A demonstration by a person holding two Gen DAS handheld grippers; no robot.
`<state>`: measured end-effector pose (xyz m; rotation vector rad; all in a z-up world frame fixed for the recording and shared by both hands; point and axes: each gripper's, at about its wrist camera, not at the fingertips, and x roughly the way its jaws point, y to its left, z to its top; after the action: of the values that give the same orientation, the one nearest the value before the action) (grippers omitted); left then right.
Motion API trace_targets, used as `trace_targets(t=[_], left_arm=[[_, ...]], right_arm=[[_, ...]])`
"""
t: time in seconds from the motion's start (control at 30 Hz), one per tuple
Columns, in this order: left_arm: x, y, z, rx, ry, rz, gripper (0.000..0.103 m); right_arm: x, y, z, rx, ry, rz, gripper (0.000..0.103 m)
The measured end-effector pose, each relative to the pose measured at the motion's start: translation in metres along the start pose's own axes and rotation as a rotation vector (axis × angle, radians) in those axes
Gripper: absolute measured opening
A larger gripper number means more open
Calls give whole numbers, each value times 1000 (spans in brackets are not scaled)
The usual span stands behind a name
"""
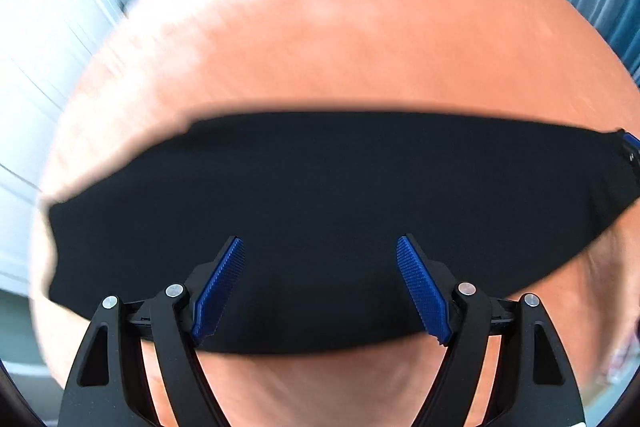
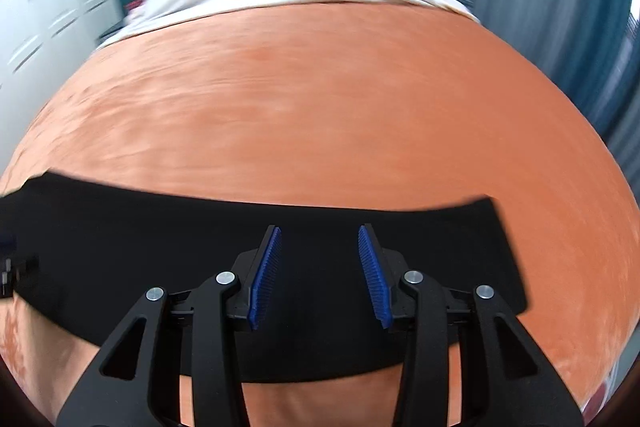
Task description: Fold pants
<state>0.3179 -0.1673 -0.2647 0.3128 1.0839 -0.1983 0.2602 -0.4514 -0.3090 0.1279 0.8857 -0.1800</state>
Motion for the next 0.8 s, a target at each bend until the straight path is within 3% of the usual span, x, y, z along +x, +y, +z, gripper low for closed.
trace_targets(t=[0.1,0.17,0.3,0.47,0.63,0.8], left_arm=[[-20,21,11,40,-112,76,76],[-32,38,18,43,-164,89,76],[-38,61,23,40,-195,91,76],[-25,85,15,53,-97,61,76],[1,133,-7,-32,57,-69,76],[23,182,-27,-113,124,-90,76]], right_arm=[[-3,52,4,-61,-13,48,40],[-3,79,6,-89,-6,88,39],[8,139,17,-140,13,164,40],[22,231,41,-224,53,289,40],[43,309,52,-313,105,364,40],[69,365,43,-352,191,459,40]])
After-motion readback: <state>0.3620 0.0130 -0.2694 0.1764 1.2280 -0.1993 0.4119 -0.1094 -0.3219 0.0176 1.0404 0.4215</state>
